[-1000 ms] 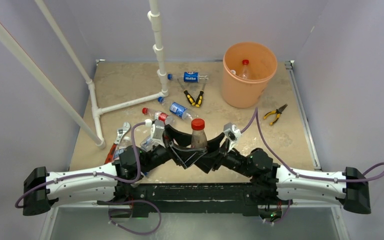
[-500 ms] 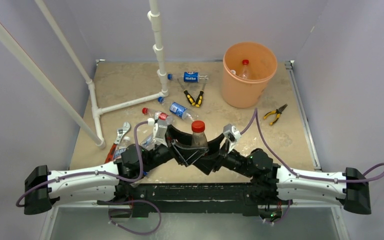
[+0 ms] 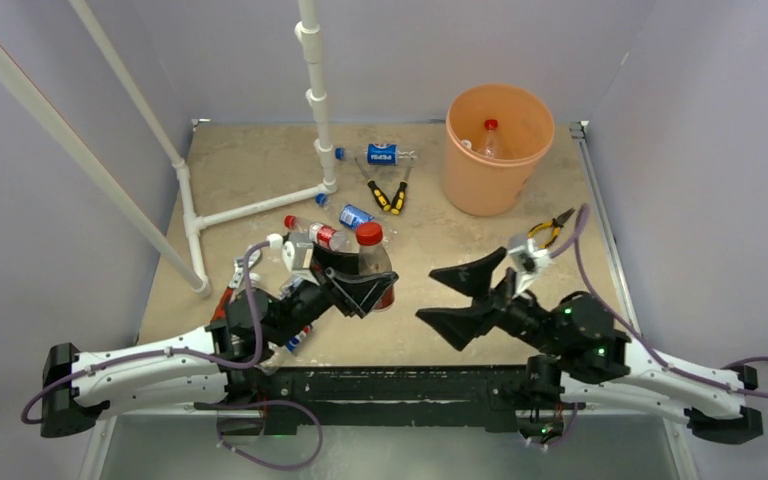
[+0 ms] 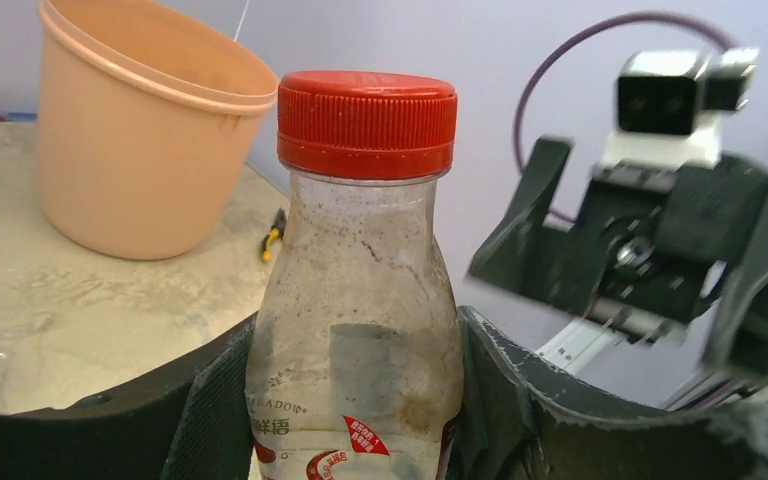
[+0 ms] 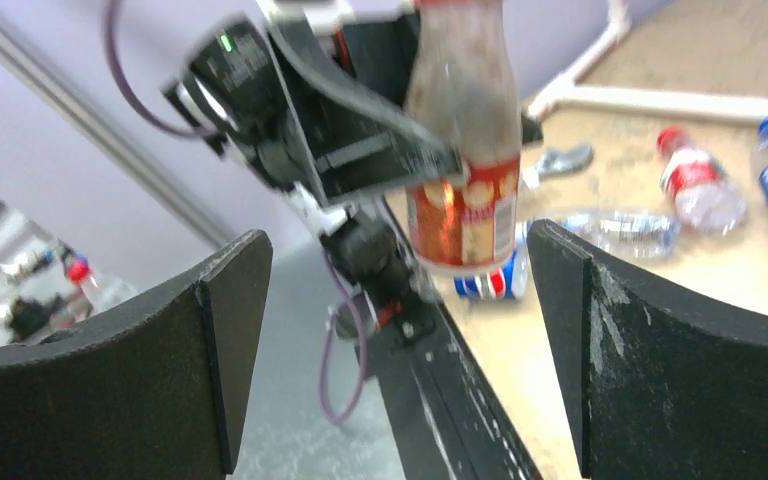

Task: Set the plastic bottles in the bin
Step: Place the plastic bottle in the trash bin.

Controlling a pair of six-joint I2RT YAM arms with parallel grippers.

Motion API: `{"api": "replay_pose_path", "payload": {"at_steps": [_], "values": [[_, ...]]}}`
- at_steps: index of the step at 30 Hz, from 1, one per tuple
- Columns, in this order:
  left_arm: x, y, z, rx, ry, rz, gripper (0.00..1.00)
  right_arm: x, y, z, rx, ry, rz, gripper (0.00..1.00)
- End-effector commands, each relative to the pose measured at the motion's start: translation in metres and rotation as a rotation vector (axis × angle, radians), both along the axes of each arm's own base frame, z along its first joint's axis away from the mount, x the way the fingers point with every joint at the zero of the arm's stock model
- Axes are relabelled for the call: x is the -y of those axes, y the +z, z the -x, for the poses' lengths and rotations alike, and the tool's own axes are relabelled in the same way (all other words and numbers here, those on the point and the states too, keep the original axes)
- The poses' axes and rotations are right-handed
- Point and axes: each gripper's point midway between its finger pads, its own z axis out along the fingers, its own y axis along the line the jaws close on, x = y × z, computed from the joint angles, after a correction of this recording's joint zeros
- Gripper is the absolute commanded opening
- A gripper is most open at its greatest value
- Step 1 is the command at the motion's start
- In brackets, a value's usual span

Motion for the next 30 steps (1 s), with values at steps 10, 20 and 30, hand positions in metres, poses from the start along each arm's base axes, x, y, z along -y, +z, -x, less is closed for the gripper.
{"api": "replay_pose_path", "payload": {"at_steps": [10,20,30], "values": [[0.055,-0.031,0.051,0.074,-0.369,-0.297,0.00,-0.001,0.070,-0.026,-0.067,-0.140,0.027,0.94],[0.045,-0.031,0.051,0.087,-0.349,-0.280,0.00,-0.020,0.031,-0.035,-0.124,-0.158,0.162,0.87],[0.040,-0.027,0.052,0.105,-0.346,-0.268,0.00,-0.009,0.015,-0.044,-0.200,-0.239,0.172,0.88]]}}
